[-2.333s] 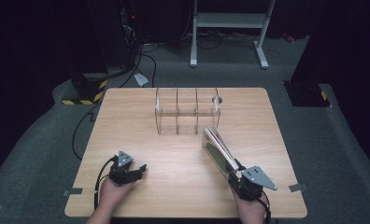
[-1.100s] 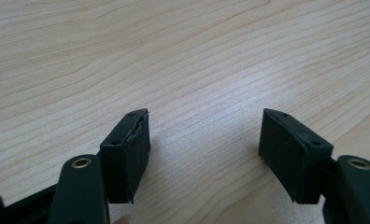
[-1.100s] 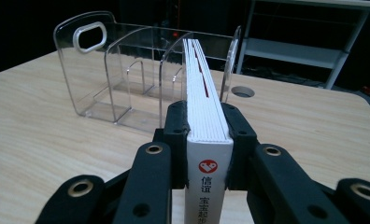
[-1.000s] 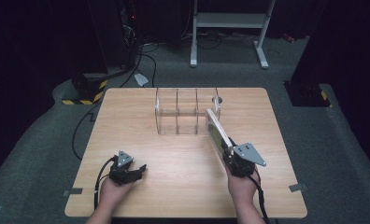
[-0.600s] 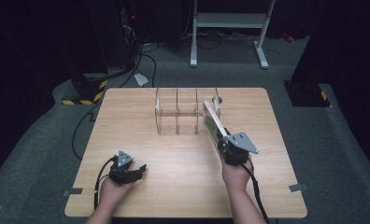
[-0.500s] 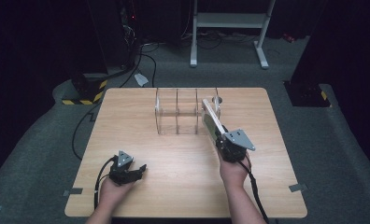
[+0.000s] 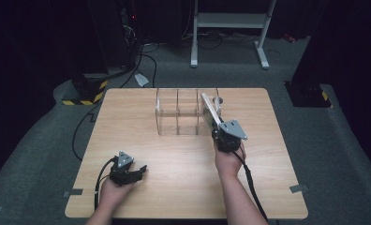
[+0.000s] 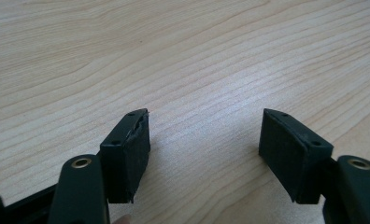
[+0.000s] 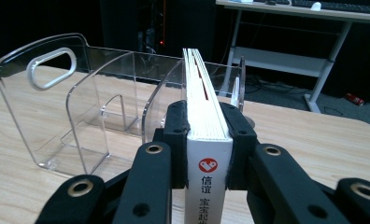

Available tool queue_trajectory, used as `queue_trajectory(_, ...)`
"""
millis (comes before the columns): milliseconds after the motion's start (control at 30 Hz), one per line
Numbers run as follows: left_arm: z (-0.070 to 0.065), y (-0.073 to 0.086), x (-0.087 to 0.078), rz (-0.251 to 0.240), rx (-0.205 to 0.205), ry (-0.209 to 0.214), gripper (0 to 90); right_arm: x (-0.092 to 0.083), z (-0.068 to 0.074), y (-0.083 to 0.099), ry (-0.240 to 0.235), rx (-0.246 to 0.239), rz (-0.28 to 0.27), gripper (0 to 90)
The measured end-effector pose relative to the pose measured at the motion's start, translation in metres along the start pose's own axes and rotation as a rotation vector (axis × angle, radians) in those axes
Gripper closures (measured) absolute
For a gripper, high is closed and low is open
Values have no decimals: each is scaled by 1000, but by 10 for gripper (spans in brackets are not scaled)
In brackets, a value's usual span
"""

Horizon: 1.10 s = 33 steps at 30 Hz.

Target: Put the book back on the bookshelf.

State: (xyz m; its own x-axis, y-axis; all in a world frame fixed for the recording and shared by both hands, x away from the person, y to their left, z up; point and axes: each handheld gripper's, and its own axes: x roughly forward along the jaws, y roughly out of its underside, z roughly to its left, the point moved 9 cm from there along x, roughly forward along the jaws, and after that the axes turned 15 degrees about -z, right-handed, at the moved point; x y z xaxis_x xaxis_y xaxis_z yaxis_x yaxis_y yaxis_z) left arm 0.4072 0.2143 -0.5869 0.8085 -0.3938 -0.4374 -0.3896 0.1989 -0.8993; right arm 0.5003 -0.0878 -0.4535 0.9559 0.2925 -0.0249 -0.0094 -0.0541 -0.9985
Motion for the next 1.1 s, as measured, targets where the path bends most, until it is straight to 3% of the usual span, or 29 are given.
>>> queue_trajectory(500,0,0,0,0,-2,1,341,25,0,10,44,-7,13,753)
queue_trajectory(1100,0,0,0,-2,0,3,346,37,-2,16,71,-20,17,752)
